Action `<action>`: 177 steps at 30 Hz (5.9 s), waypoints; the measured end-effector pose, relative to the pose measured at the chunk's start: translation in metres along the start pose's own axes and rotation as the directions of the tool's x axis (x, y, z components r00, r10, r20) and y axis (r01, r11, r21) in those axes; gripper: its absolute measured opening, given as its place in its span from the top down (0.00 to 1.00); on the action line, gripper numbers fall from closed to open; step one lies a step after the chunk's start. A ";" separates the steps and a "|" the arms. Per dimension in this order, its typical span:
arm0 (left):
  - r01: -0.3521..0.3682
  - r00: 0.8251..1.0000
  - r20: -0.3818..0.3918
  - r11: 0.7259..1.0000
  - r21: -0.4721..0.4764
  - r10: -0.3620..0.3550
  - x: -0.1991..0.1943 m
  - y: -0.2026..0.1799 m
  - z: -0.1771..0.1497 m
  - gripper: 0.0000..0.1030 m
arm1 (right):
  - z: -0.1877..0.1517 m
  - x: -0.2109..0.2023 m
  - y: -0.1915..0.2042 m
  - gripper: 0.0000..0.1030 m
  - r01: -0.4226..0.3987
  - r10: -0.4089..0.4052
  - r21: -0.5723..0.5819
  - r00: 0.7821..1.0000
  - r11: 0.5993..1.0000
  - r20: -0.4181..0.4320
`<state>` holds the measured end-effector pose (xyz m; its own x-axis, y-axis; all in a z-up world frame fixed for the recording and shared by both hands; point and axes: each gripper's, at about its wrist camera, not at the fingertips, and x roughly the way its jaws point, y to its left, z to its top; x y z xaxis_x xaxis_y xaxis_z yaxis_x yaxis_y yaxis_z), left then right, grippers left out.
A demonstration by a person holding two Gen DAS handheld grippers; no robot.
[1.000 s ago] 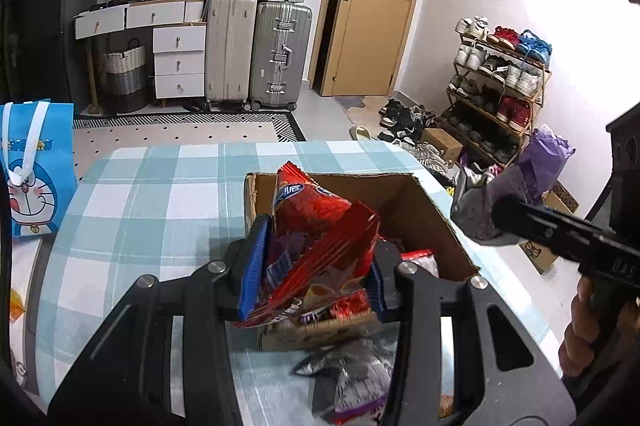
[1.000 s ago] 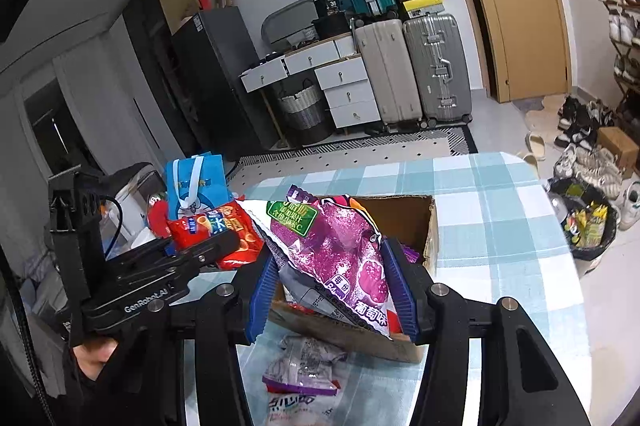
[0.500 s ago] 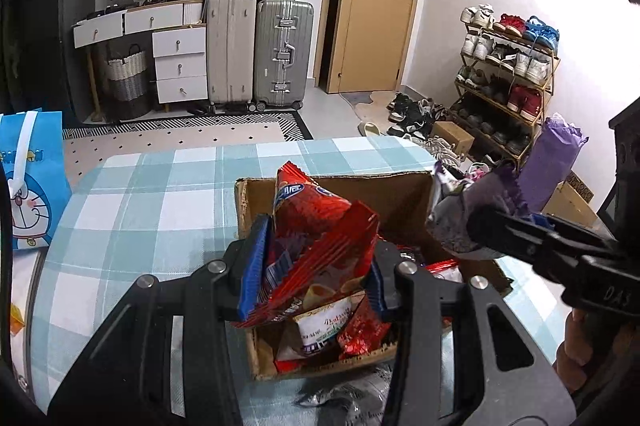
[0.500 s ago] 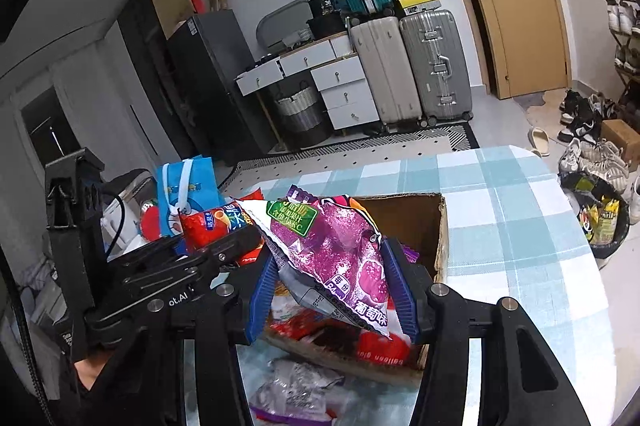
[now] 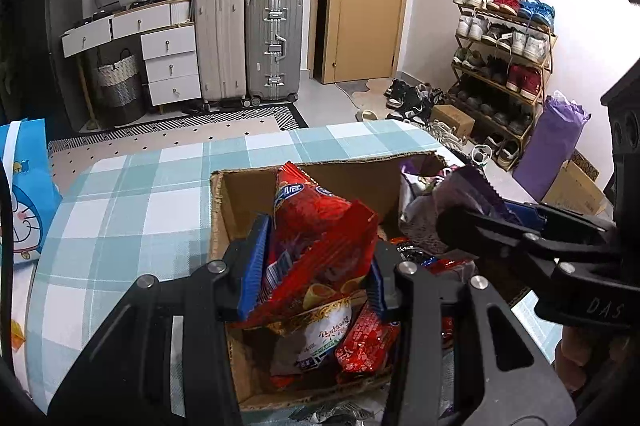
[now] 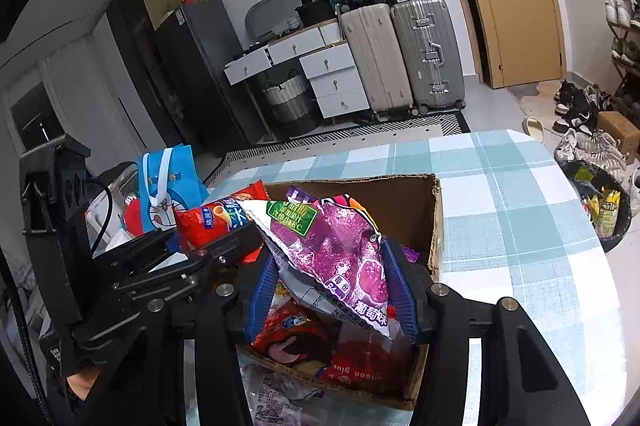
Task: Organize snacks
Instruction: 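Open both grippers to drop the bags into the box, then move both tools back over the remaining silver and orange snack bags, then grasp the orange noodle-snack bag with the right gripper while the left grasps the silver-white bag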
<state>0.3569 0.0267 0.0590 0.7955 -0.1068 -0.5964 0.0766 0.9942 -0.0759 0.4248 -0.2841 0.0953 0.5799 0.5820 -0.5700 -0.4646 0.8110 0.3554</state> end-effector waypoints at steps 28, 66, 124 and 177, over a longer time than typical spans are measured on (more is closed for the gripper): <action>0.066 0.998 -0.015 0.998 -0.024 -0.066 -0.057 0.015 -0.029 0.11 | -0.015 -0.029 -0.002 0.02 0.051 -0.049 -0.050 0.998 0.997 0.042; -0.082 0.995 -0.060 0.994 -0.066 0.078 -0.134 0.030 -0.122 0.01 | -0.128 -0.048 0.039 0.00 0.018 -0.081 -0.283 0.973 0.959 -0.215; -0.075 0.985 -0.158 0.994 -0.081 0.061 -0.098 0.035 -0.138 0.01 | -0.145 -0.056 0.037 0.44 -0.208 0.090 -0.291 0.924 0.934 -0.371; 0.100 0.956 -0.276 0.995 0.002 -0.096 -0.022 -0.055 -0.138 0.41 | -0.117 -0.081 -0.044 0.47 -0.006 -0.022 -0.123 0.974 0.992 -0.227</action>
<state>0.2525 -0.0275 -0.0344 0.5875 -0.2014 -0.7838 0.1574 0.9785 -0.1335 0.3197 -0.3744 0.0388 0.4228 0.5353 -0.7312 -0.5471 0.7940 0.2649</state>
